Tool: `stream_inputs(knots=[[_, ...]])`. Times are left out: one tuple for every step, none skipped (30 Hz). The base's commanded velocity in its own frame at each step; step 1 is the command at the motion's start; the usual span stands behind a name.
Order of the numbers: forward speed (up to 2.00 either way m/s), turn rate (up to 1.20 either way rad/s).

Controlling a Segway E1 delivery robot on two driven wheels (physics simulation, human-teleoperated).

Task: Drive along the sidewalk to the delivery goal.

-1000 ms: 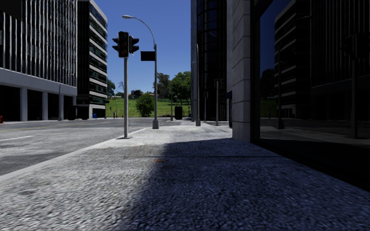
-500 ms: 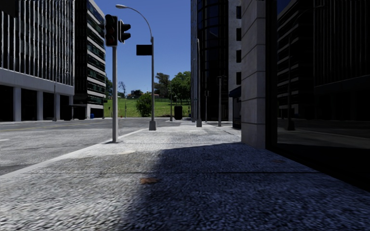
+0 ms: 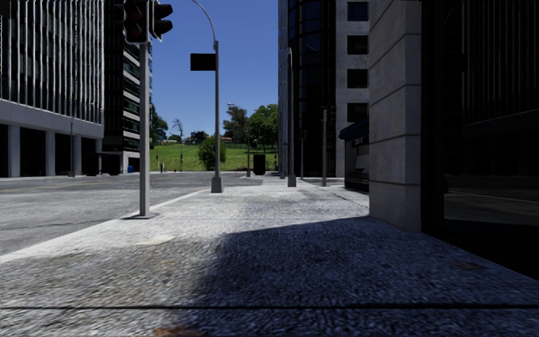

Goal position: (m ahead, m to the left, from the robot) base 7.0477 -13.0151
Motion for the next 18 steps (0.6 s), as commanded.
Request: stream_inputs(knots=[[2.00, 0.00], [2.00, 0.00], [2.00, 0.00], [2.00, 0.00], [2.00, 0.00], [2.00, 0.00], [2.00, 0.00], [2.00, 0.00], [2.00, 0.00], [2.00, 0.00], [2.00, 0.00], [2.00, 0.00], [2.00, 0.00], [2.00, 0.00], [2.00, 0.00], [2.00, 0.00], [2.00, 0.00], [2.00, 0.00]])
